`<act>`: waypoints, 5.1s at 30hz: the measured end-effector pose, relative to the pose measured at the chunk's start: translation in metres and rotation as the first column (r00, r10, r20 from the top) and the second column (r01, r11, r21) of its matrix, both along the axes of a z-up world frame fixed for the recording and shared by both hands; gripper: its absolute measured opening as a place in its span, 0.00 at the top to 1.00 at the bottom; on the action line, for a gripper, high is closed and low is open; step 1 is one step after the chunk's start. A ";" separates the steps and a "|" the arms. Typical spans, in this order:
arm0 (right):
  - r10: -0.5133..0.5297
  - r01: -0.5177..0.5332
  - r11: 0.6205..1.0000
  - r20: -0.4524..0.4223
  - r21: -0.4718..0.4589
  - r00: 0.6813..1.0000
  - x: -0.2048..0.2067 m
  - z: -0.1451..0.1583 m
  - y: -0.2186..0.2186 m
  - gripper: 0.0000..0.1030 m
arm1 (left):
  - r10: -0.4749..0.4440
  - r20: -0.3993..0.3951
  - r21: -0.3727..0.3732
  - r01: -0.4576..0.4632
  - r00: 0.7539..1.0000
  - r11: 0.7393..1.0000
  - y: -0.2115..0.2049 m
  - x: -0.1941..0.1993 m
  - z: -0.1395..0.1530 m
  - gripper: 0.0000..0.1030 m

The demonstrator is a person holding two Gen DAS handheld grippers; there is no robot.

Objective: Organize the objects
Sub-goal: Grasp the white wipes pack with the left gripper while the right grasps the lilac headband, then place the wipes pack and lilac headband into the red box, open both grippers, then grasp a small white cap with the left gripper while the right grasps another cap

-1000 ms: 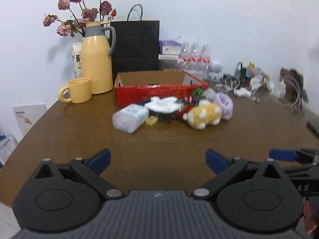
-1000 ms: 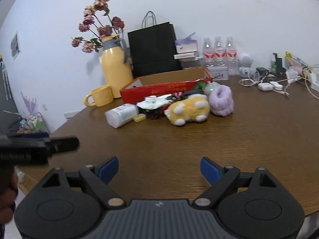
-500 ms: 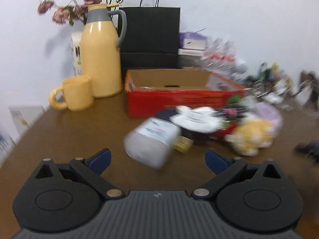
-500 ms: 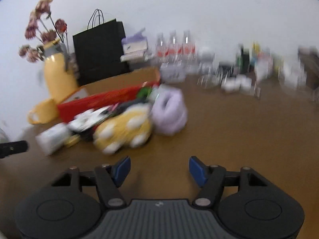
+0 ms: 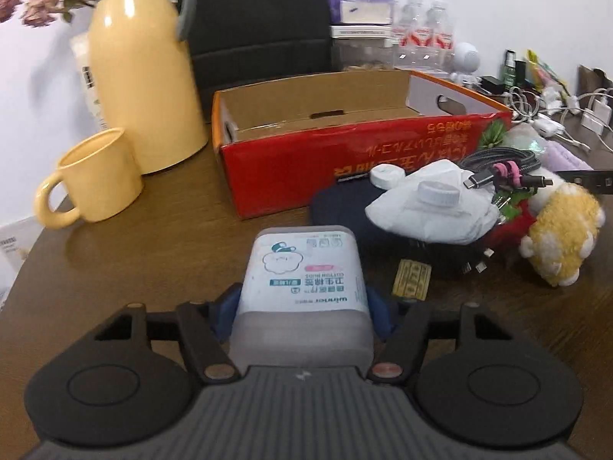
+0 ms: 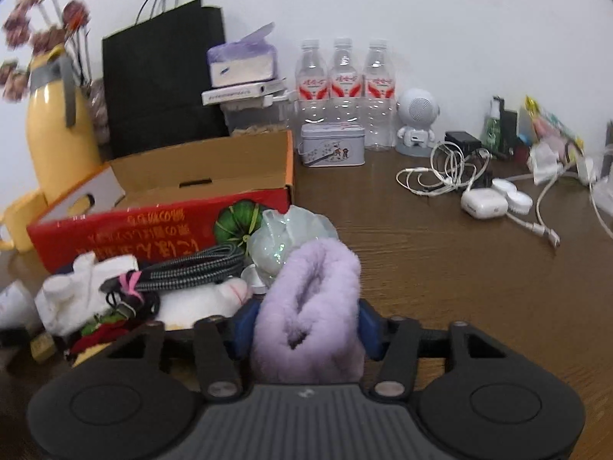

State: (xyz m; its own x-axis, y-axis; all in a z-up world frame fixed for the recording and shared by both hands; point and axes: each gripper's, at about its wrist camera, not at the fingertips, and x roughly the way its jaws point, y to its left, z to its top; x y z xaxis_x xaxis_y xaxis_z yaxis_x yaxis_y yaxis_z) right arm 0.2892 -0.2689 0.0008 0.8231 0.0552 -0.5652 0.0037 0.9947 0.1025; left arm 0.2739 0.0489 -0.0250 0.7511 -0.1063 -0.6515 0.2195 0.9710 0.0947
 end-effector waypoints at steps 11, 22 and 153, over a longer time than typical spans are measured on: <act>0.136 -0.135 0.991 0.113 -0.017 0.984 -0.138 0.039 0.012 0.74 | 0.141 0.066 -0.072 -0.136 0.988 0.988 -0.021 -0.124 0.022 0.35; 0.300 -0.298 0.953 0.031 -0.051 0.954 -0.203 -0.002 0.078 0.64 | 0.154 0.055 -0.016 -0.153 0.987 0.988 -0.053 -0.182 -0.006 0.12; 0.336 -0.329 0.941 0.100 -0.081 0.937 -0.089 0.067 0.109 0.75 | 0.113 0.132 -0.109 -0.099 0.985 0.989 -0.045 -0.087 0.029 0.72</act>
State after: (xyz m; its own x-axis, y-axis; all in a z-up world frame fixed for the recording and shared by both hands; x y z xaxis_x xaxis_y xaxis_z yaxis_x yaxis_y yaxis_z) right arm 0.2006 -0.1603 0.0673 0.8214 0.3038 -0.4828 -0.3359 0.9417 0.0211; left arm 0.1865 0.0043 0.0037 0.8434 -0.0821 -0.5309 0.1069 0.9941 0.0162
